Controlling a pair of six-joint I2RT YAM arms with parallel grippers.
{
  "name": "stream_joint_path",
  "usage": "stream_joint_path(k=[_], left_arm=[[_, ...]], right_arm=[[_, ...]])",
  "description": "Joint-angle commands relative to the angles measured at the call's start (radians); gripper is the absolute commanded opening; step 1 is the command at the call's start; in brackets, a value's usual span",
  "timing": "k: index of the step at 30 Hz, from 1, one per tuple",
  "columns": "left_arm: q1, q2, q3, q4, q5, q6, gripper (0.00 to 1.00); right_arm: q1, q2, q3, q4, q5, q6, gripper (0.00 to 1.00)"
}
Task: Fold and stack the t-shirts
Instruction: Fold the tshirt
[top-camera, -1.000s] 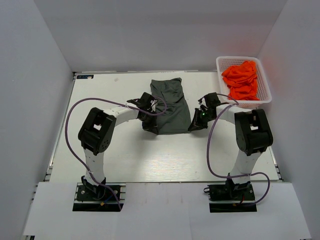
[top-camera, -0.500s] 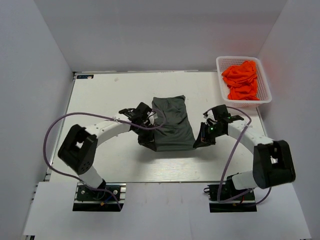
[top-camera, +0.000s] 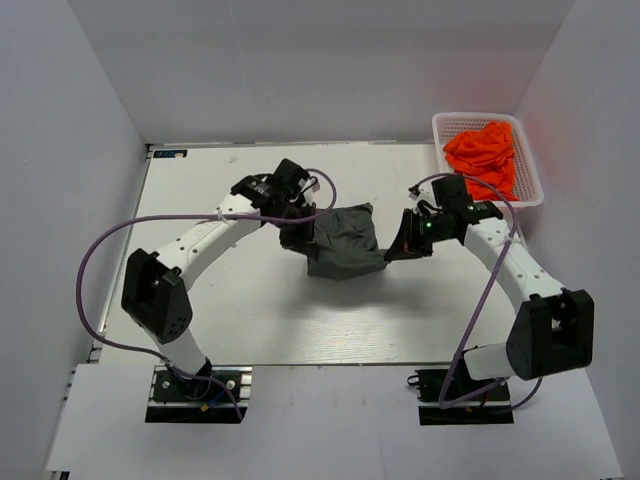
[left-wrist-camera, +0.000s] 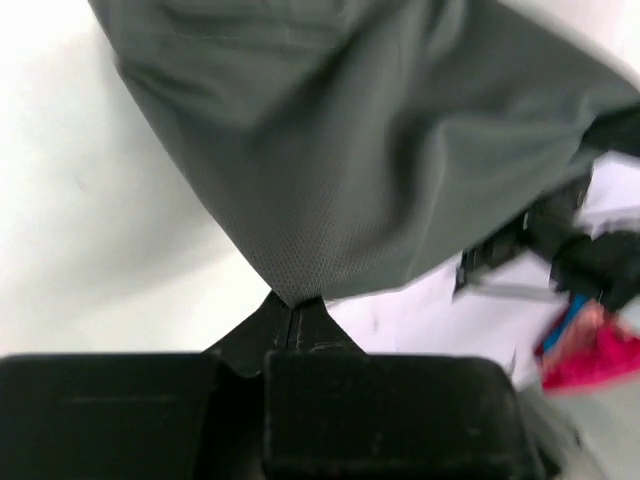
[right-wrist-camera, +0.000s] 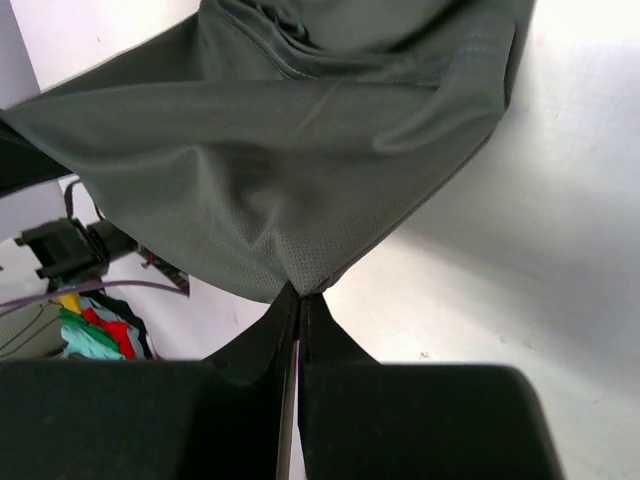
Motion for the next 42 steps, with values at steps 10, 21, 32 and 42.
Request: stream_joint_path(k=[10, 21, 32, 42], left_arm=[[0.069, 0.191, 0.363, -0.142, -0.321, -0.047, 0.0], [0.164, 0.388, 0.551, -0.078, -0.248, -0.046, 0.0], [0.221, 0.529, 0.677, -0.025, -0.159, -0.036, 0.0], [0.327, 0.71, 0.916, 0.206, -0.018, -0.047, 1.0]], right_arm=[[-0.042, 0.234, 0.308, 0.042, -0.093, -0.02, 0.0], [-0.079, 0.432, 0.452, 0.082, -0.171, -0.004, 0.0], [-0.099, 0.642, 0.654, 0.083, -0.142, 0.008, 0.0], [-0.107, 0.99, 1.096, 0.334, -0.091, 0.146, 0.9]])
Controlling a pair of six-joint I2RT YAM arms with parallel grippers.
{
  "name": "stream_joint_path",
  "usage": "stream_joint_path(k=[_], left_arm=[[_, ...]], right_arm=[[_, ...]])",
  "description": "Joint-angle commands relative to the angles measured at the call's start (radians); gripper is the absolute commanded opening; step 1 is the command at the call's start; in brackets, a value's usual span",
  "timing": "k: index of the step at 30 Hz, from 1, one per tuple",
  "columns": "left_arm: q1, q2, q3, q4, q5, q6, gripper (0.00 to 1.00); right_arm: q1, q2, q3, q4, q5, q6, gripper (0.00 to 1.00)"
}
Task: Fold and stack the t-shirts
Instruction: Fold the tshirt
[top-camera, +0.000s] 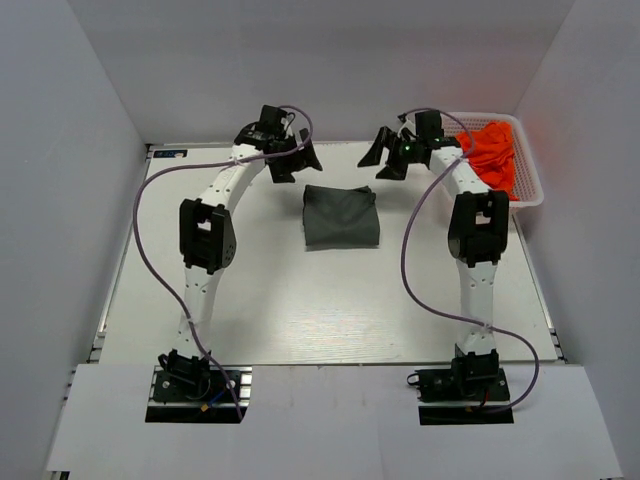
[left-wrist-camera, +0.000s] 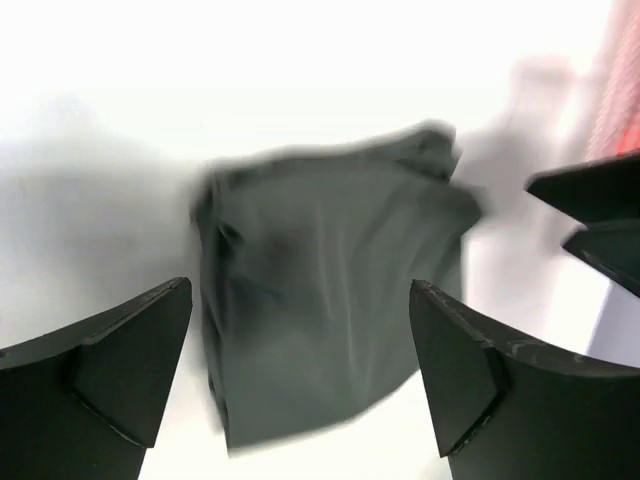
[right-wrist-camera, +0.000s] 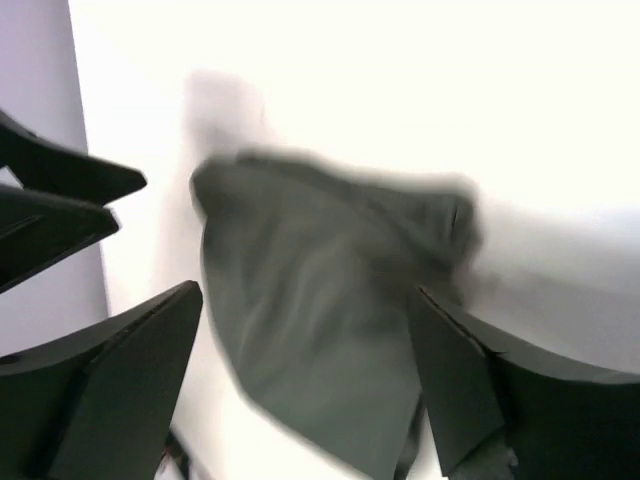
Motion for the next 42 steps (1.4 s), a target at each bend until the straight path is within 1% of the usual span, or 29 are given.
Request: stream_joint_path(k=[1, 2, 3, 4, 5, 6, 7, 10, 11, 13, 18, 20, 21, 24, 25, 26, 28, 29, 30, 33, 34, 35, 36, 37, 38, 39, 40, 41, 42], left_arm=[[0.047, -0.021, 0.081, 0.127, 0.078, 0.001, 1.0], [0.047, -0.07, 0.049, 0.156, 0.093, 0.019, 1.0], [0.056, -0.102, -0.034, 0.187, 0.094, 0.019, 1.0], [0.056, -0.133, -0.079, 0.215, 0.094, 0.032, 1.0], [0.046, -0.16, -0.119, 0.256, 0.115, 0.042, 1.0], [0.033, -0.192, -0.168, 0.256, 0.115, 0.051, 1.0], [0.033, -0.193, -0.182, 0.256, 0.115, 0.064, 1.0], [0.01, -0.202, -0.238, 0.266, 0.198, 0.079, 1.0], [0.001, -0.202, -0.251, 0.285, 0.243, 0.079, 1.0], [-0.01, -0.202, -0.275, 0.298, 0.253, 0.07, 1.0], [-0.043, -0.171, -0.275, 0.319, 0.265, 0.07, 1.0], [-0.053, -0.158, -0.316, 0.341, 0.291, 0.04, 1.0], [-0.053, -0.147, -0.337, 0.351, 0.307, 0.027, 1.0], [-0.053, -0.138, -0.435, 0.371, 0.316, 0.006, 1.0], [-0.053, -0.127, -0.461, 0.371, 0.327, 0.006, 1.0], [-0.053, -0.127, -0.521, 0.371, 0.327, 0.006, 1.0], [-0.053, -0.138, -0.593, 0.414, 0.339, 0.006, 1.0], [-0.053, -0.154, -0.67, 0.43, 0.339, 0.006, 1.0], [-0.053, -0.18, -0.707, 0.442, 0.353, 0.006, 1.0], [-0.053, -0.231, -0.834, 0.442, 0.373, 0.018, 1.0], [-0.065, -0.281, -0.898, 0.442, 0.362, 0.033, 1.0], [-0.065, -0.311, -0.932, 0.431, 0.362, 0.044, 1.0], [-0.077, -0.341, -0.966, 0.431, 0.362, 0.058, 1.0], [-0.077, -0.375, -1.027, 0.418, 0.362, 0.067, 1.0], [-0.088, -0.444, -1.055, 0.39, 0.353, 0.067, 1.0], [-0.099, -0.484, -1.08, 0.37, 0.344, 0.067, 1.0], [-0.099, -0.524, -1.132, 0.349, 0.334, 0.067, 1.0], [-0.109, -0.57, -1.156, 0.317, 0.319, 0.067, 1.0], [-0.109, -0.669, -1.182, 0.304, 0.272, 0.067, 1.0]], right_arm=[[-0.002, 0.056, 0.244, 0.074, -0.001, 0.029, 0.9], [0.007, 0.037, 0.236, 0.077, 0.005, 0.018, 0.9], [0.014, 0.011, 0.166, 0.117, 0.011, 0.015, 0.9], [0.016, -0.095, 0.045, 0.173, 0.034, 0.006, 0.9], [0.016, -0.134, -0.02, 0.203, 0.046, 0.003, 0.9], [0.017, -0.168, -0.134, 0.255, 0.058, 0.0, 0.9], [0.022, -0.261, -0.24, 0.29, 0.078, -0.008, 0.9], [0.037, -0.344, -0.377, 0.289, 0.071, -0.022, 0.9], [0.044, -0.354, -0.394, 0.283, 0.066, -0.025, 0.9], [0.059, -0.392, -0.466, 0.283, 0.054, -0.025, 0.9], [0.076, -0.412, -0.554, 0.318, 0.005, -0.04, 0.9], [0.086, -0.401, -0.588, 0.338, -0.032, -0.04, 0.9], [0.093, -0.395, -0.605, 0.382, -0.041, -0.015, 0.9], [0.11, -0.38, -0.751, 0.574, -0.087, 0.064, 0.9], [0.113, -0.372, -0.79, 0.606, -0.092, 0.075, 0.9], [0.113, -0.339, -0.815, 0.617, -0.098, 0.075, 0.9], [0.122, -0.32, -0.847, 0.627, -0.099, 0.073, 0.9], [0.126, -0.316, -0.873, 0.628, -0.101, 0.061, 0.9], [0.142, -0.319, -0.888, 0.637, -0.083, 0.061, 0.9], [0.171, -0.361, -0.983, 0.627, -0.089, 0.03, 0.9], [0.18, -0.378, -1.025, 0.619, -0.09, 0.013, 0.9], [0.186, -0.429, -1.068, 0.611, -0.087, 0.009, 0.9], [0.217, -0.446, -1.085, 0.573, -0.084, 0.003, 0.9], [0.231, -0.466, -1.144, 0.555, -0.067, -0.017, 0.9], [0.266, -0.53, -1.161, 0.494, -0.058, -0.026, 0.9], [0.277, -0.553, -1.178, 0.486, -0.05, -0.028, 0.9], [0.287, -0.578, -1.23, 0.44, -0.038, -0.04, 0.9], [0.315, -0.667, -1.246, 0.376, -0.029, -0.043, 0.9], [0.323, -0.7, -1.257, 0.354, -0.014, -0.042, 0.9]])
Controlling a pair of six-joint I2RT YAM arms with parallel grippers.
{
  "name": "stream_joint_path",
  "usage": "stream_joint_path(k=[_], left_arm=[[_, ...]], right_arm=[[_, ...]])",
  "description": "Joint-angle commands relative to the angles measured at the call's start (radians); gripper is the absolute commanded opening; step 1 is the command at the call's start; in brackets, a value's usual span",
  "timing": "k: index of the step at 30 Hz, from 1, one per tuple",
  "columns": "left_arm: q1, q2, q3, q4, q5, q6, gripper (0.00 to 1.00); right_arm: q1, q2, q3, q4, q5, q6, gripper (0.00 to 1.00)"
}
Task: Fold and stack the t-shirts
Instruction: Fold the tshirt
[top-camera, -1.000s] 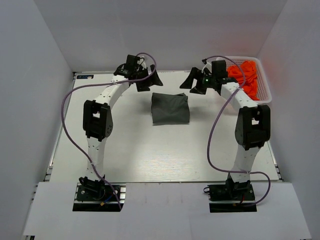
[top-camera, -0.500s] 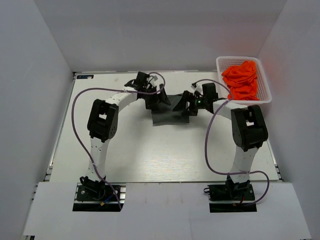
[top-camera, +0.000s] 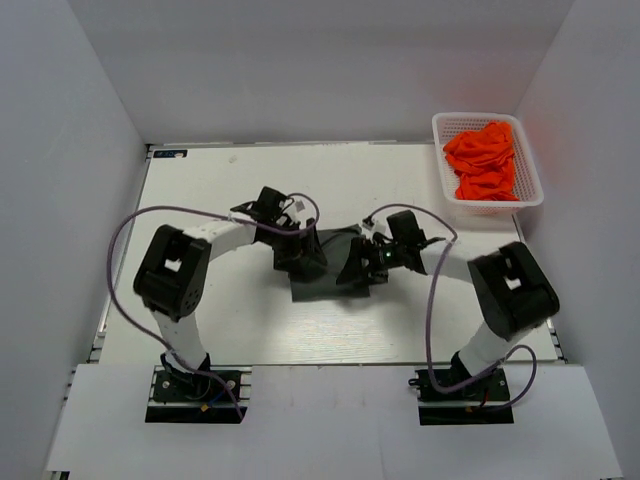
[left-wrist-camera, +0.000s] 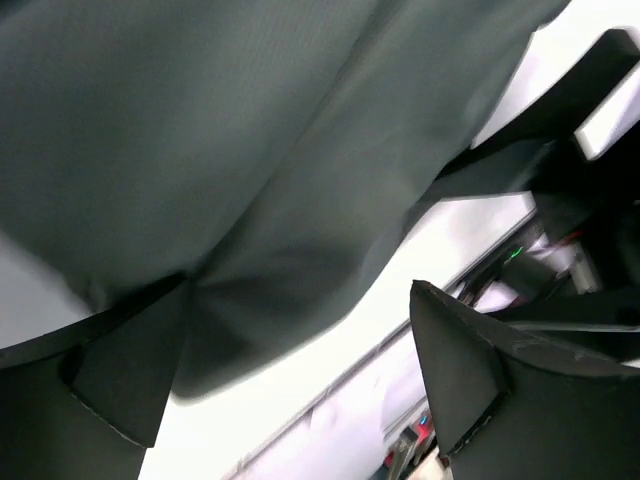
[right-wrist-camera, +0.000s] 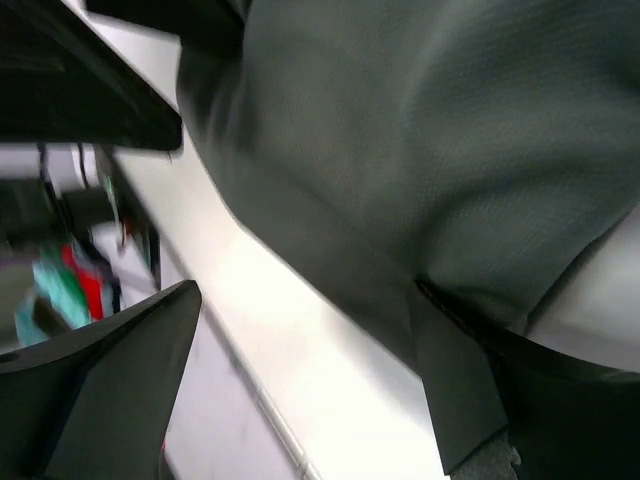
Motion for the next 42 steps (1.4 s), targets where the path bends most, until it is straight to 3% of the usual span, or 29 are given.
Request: stream_joint_path(k=[1, 4, 6, 8, 13, 19, 20, 22, 23, 26, 27, 29, 30, 32, 38, 42], left_arm=[[-0.016, -0.217, -0.102, -0.138, -0.121, 0.023, 1.0], [-0.016, -0.356, -0.091, -0.195, -0.298, -0.011, 1.0], [-0.016, -0.386, -0.091, -0.195, -0.412, -0.025, 1.0], [0.012, -0.368, -0.072, -0.182, -0.427, -0.025, 1.0], [0.012, -0.218, 0.051, -0.247, -0.476, -0.014, 0.96], [0.012, -0.151, 0.06, -0.214, -0.459, -0.014, 0.75], [0.012, -0.142, 0.06, -0.214, -0.459, -0.014, 0.67], [0.012, -0.133, 0.06, -0.214, -0.459, -0.014, 0.57], [0.012, -0.133, 0.06, -0.214, -0.459, -0.014, 0.47], [0.012, -0.121, 0.07, -0.214, -0.448, -0.014, 0.35], [0.012, -0.11, 0.07, -0.214, -0.448, -0.014, 0.27], [0.012, -0.099, 0.08, -0.214, -0.448, -0.014, 0.15], [0.012, -0.099, 0.08, -0.214, -0.448, -0.014, 0.04], [0.012, -0.099, 0.09, -0.214, -0.448, -0.014, 0.0], [0.012, -0.194, 0.059, -0.212, -0.439, -0.014, 0.0], [0.012, -0.372, -0.028, -0.11, -0.43, -0.014, 0.0]], right_arm=[[0.041, -0.13, -0.074, -0.214, 0.073, -0.048, 0.9], [0.058, -0.34, -0.048, -0.3, 0.162, -0.04, 0.9], [0.047, -0.37, -0.033, -0.294, 0.225, -0.019, 0.9], [0.046, -0.385, 0.002, -0.282, 0.283, -0.025, 0.9], [0.043, -0.22, 0.14, -0.345, 0.464, -0.049, 0.9], [0.043, -0.021, 0.326, -0.398, 0.539, -0.088, 0.9], [0.04, 0.0, 0.358, -0.403, 0.546, -0.088, 0.9], [0.038, 0.047, 0.392, -0.409, 0.535, -0.077, 0.84], [0.04, 0.061, 0.407, -0.409, 0.532, -0.077, 0.72], [0.038, 0.104, 0.418, -0.386, 0.513, -0.057, 0.59], [0.04, 0.119, 0.438, -0.389, 0.513, -0.051, 0.44], [0.038, 0.138, 0.456, -0.417, 0.504, -0.052, 0.28], [0.038, 0.147, 0.484, -0.438, 0.504, -0.054, 0.16], [0.043, 0.13, 0.49, -0.45, 0.509, -0.061, 0.03], [0.043, 0.016, 0.449, -0.452, 0.492, -0.055, 0.0], [0.04, -0.054, 0.423, -0.452, 0.5, -0.057, 0.0]])
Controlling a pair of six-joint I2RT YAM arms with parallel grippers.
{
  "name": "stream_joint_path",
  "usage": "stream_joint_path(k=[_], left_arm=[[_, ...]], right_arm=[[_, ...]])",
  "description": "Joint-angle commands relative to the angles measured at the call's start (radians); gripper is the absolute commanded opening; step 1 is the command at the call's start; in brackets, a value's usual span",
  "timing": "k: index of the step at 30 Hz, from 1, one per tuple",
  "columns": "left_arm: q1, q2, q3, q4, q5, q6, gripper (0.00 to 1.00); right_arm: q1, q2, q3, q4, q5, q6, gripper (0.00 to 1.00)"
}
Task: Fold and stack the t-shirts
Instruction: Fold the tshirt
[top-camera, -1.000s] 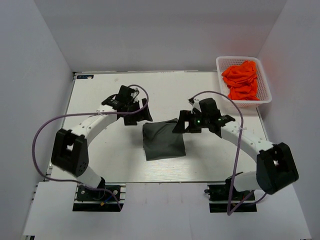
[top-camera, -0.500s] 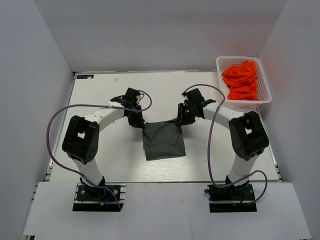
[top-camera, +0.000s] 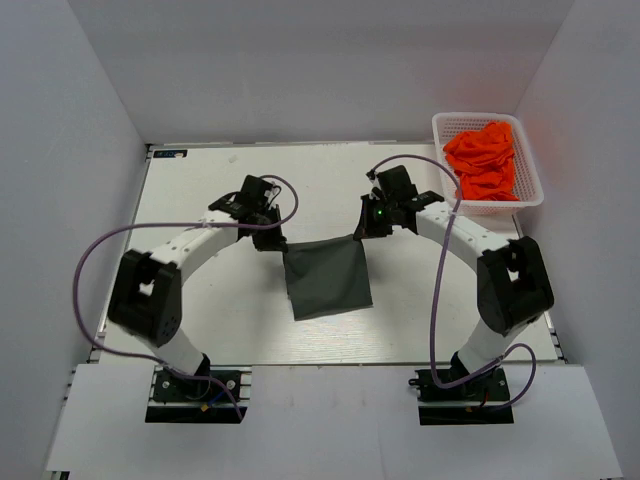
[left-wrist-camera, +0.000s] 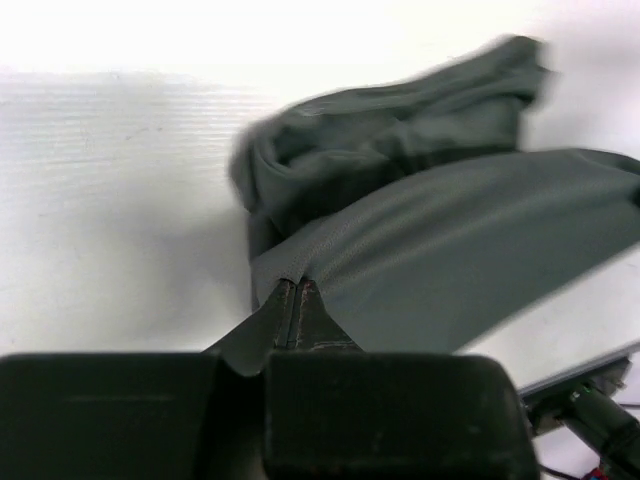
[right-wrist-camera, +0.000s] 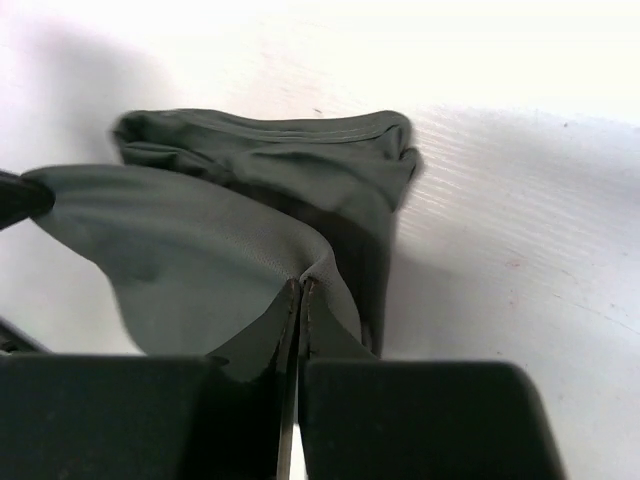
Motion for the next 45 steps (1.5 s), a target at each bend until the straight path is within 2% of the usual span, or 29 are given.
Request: stream_joint_path(k=[1, 7, 14, 20, 24, 26, 27, 28, 29, 30, 36, 39, 40, 42, 45], left_arm=[[-0.001, -0.196, -0.077, 0.099, 0.016, 0.003, 0.0], [-0.001, -0.227, -0.089, 0.123, -0.028, 0.003, 0.0], [0.008, -0.081, -0.078, 0.169, -0.139, -0.007, 0.0], [0.052, 0.046, -0.018, 0.21, -0.15, -0.017, 0.0], [0.072, 0.08, 0.032, 0.177, -0.15, -0.017, 0.0], [0.072, 0.091, 0.078, 0.123, -0.15, -0.017, 0.01], [0.072, 0.101, 0.1, 0.097, -0.15, -0.017, 0.31], [0.072, 0.101, 0.118, 0.074, -0.162, -0.017, 0.5], [0.072, 0.101, 0.158, 0.051, -0.176, -0.017, 0.79], [0.072, 0.101, 0.173, 0.011, -0.185, -0.017, 1.0], [0.06, 0.007, 0.194, -0.035, -0.174, -0.017, 1.0], [0.049, -0.029, 0.149, 0.027, -0.011, -0.017, 1.0], [0.049, -0.041, 0.094, 0.114, 0.092, -0.017, 1.0], [0.04, -0.053, 0.043, 0.21, 0.209, -0.049, 1.0], [0.04, -0.006, 0.02, 0.296, 0.246, -0.067, 1.0]], right_arm=[[-0.001, -0.097, -0.026, 0.0, 0.001, -0.004, 0.0], [-0.003, -0.078, -0.017, 0.035, 0.008, -0.027, 0.0], [-0.018, 0.028, 0.021, 0.133, 0.078, -0.013, 0.0], [-0.034, 0.136, 0.029, 0.26, 0.093, 0.018, 0.0], [-0.041, 0.189, 0.09, 0.274, 0.08, 0.001, 0.0], [-0.041, 0.188, 0.128, 0.23, 0.069, -0.028, 0.32], [-0.038, 0.167, 0.139, 0.218, 0.063, -0.042, 0.56], [-0.041, 0.156, 0.142, 0.211, 0.055, -0.045, 0.78], [-0.038, 0.144, 0.144, 0.19, 0.043, -0.048, 0.91], [-0.035, 0.101, 0.142, 0.188, 0.032, -0.048, 0.91], [-0.032, -0.094, 0.041, 0.159, -0.034, -0.045, 0.91], [-0.026, -0.174, -0.063, 0.191, -0.153, -0.05, 0.91], [-0.021, -0.188, -0.112, 0.208, -0.182, -0.051, 0.91], [-0.015, -0.215, -0.178, 0.328, -0.325, -0.042, 0.91], [0.008, -0.194, -0.242, 0.467, -0.46, -0.028, 0.91]])
